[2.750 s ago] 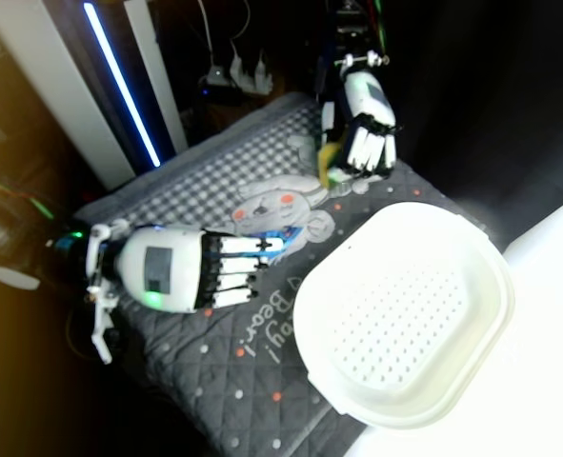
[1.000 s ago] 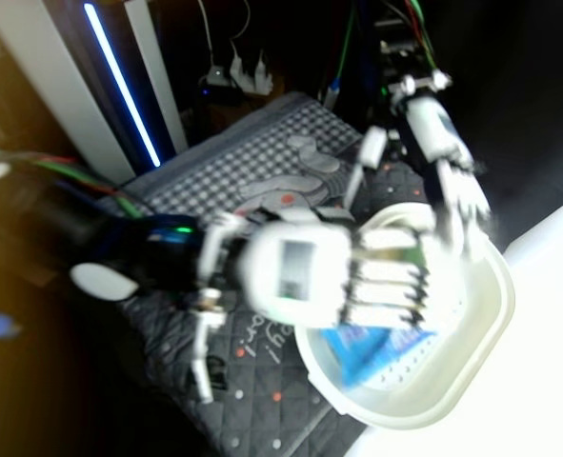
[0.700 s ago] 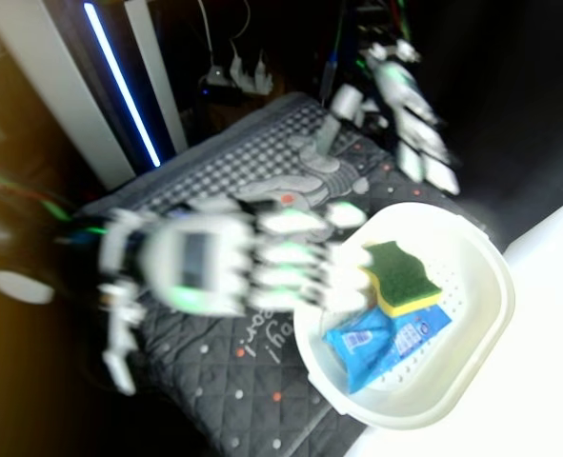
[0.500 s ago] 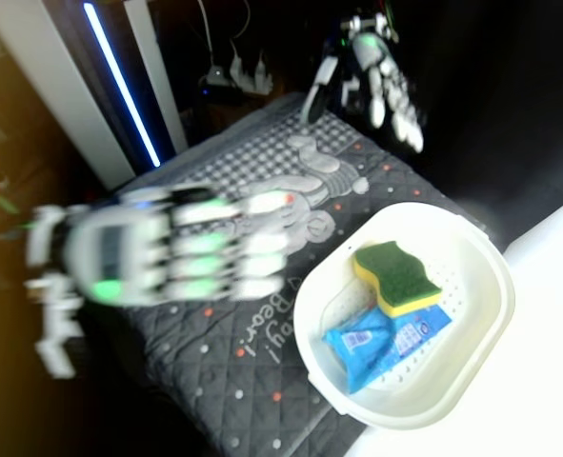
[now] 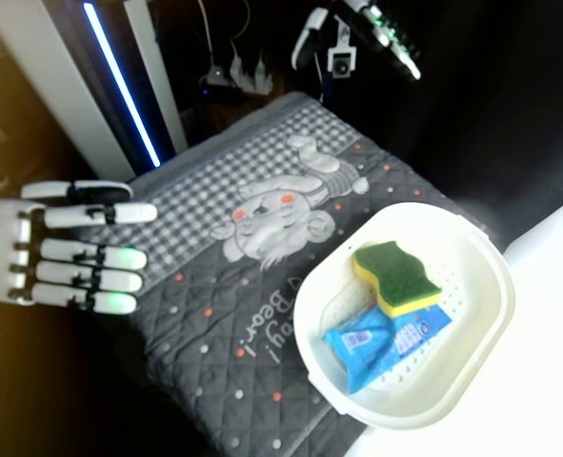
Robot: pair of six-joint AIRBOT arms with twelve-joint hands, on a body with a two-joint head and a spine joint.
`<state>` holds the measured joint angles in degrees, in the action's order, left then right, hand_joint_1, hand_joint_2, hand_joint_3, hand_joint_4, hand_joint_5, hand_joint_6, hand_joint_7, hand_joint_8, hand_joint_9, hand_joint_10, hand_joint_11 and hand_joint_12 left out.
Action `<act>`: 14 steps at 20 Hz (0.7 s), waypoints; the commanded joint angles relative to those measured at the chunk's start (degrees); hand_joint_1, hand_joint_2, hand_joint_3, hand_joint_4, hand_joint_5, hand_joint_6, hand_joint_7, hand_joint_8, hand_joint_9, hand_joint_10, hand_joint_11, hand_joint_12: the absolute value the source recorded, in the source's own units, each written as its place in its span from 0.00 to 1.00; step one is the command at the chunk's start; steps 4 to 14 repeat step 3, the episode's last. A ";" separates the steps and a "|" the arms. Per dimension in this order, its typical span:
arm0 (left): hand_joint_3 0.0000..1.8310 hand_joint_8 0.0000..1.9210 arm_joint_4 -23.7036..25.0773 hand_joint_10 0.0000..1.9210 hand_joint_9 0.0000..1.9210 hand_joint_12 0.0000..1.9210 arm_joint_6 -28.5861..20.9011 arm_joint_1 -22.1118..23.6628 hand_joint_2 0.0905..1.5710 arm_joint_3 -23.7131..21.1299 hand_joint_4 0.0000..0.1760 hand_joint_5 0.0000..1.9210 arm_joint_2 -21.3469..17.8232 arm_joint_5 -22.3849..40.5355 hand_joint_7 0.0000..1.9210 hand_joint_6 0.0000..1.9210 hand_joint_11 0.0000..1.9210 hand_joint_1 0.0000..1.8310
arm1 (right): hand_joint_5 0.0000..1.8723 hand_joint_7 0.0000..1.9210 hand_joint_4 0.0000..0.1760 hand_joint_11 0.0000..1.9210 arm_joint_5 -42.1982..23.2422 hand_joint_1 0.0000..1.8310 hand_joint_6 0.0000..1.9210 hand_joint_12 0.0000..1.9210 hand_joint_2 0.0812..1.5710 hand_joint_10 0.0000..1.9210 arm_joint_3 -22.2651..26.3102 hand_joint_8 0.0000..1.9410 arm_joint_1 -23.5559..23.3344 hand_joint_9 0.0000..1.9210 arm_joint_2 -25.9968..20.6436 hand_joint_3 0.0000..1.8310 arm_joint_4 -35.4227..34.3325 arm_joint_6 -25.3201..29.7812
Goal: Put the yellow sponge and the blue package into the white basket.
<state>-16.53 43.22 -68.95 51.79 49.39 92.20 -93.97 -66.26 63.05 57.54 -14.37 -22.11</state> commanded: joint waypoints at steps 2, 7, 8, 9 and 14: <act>0.00 0.00 -0.55 0.00 0.00 0.02 -0.51 0.13 0.66 -0.30 0.99 0.00 -0.44 7.06 0.00 0.00 0.03 0.25 | 0.02 0.00 1.00 0.00 -6.99 0.34 0.00 0.00 0.62 0.00 0.55 0.00 0.88 0.00 -0.27 0.00 -1.98 0.37; 0.00 0.00 -0.63 0.00 0.00 0.02 -0.51 0.05 0.66 -0.37 0.99 0.00 -0.43 7.06 0.00 0.00 0.03 0.25 | 0.02 0.00 1.00 0.00 -7.00 0.34 0.00 0.00 0.62 0.00 0.67 0.00 1.10 0.00 -0.24 0.00 -1.96 0.61; 0.00 0.00 -0.63 0.00 0.00 0.02 -0.51 0.05 0.66 -0.37 0.99 0.00 -0.43 7.06 0.00 0.00 0.03 0.25 | 0.02 0.00 1.00 0.00 -7.00 0.34 0.00 0.00 0.62 0.00 0.67 0.00 1.10 0.00 -0.24 0.00 -1.96 0.61; 0.00 0.00 -0.63 0.00 0.00 0.02 -0.51 0.05 0.66 -0.37 0.99 0.00 -0.43 7.06 0.00 0.00 0.03 0.25 | 0.02 0.00 1.00 0.00 -7.00 0.34 0.00 0.00 0.62 0.00 0.67 0.00 1.10 0.00 -0.24 0.00 -1.96 0.61; 0.00 0.00 -0.63 0.00 0.00 0.02 -0.51 0.05 0.66 -0.37 0.99 0.00 -0.43 7.06 0.00 0.00 0.03 0.25 | 0.02 0.00 1.00 0.00 -7.00 0.34 0.00 0.00 0.62 0.00 0.67 0.00 1.10 0.00 -0.24 0.00 -1.96 0.61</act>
